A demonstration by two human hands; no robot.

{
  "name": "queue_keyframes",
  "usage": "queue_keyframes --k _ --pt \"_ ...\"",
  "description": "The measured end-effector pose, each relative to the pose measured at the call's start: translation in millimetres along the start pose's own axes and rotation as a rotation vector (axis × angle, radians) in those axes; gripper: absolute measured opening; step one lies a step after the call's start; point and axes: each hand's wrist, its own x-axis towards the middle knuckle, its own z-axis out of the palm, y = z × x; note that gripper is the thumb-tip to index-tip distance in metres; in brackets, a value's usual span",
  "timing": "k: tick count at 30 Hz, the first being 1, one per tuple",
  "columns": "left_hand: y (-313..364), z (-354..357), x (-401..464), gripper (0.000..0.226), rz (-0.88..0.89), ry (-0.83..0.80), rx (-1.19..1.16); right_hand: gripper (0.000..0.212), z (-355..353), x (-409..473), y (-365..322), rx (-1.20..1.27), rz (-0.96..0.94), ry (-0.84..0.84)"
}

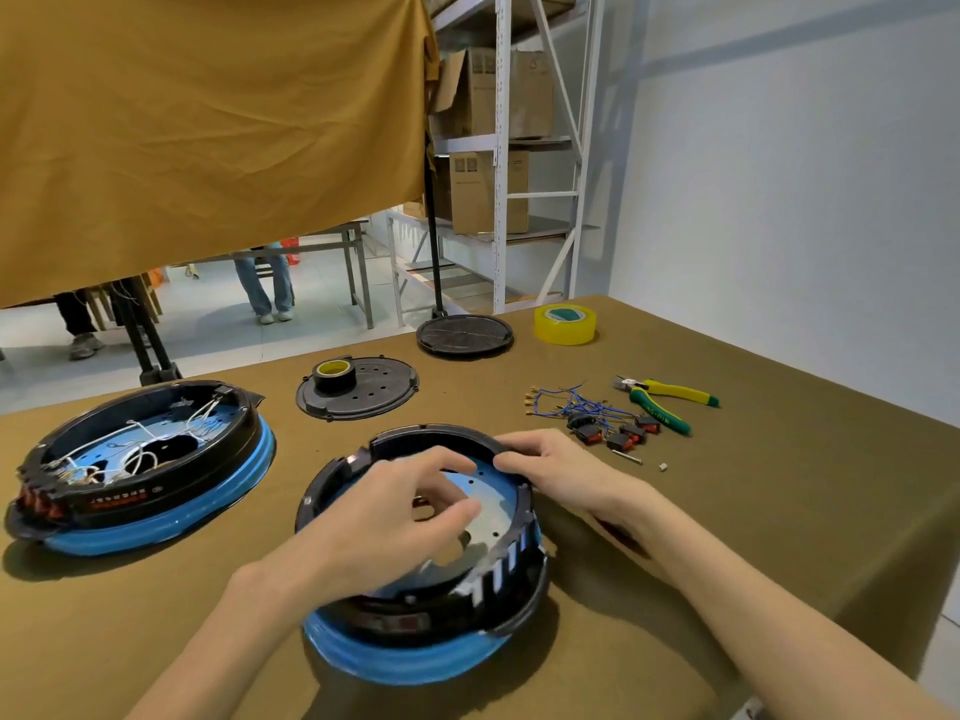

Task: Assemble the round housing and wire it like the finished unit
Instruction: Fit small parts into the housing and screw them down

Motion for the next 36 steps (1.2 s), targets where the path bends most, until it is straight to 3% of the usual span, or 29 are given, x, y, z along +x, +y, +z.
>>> queue_keyframes --k 6,9,14,19,36 --pt "-16 1 -1 0.032 -0.020 -0.074 0.243 0.026 10 5 -1 -0.380 -0.002 0.124" --pt "-10 10 3 0.038 0.003 -0.137 0.252 0.027 4 1 2 -0.345 -0.058 0.147" --pt "0 19 1 0.050 0.012 -0.263 0.390 0.031 -3 9 -9 -0.284 -0.132 0.007" --pt "5 29 -4 0.065 -0.034 -0.256 0.491 0.029 -5 22 -18 -0.342 -0.194 -0.017" --pt "4 25 -2 0.058 -0.056 -0.281 0.434 0.031 -4 31 2 -0.359 -0.193 0.008"
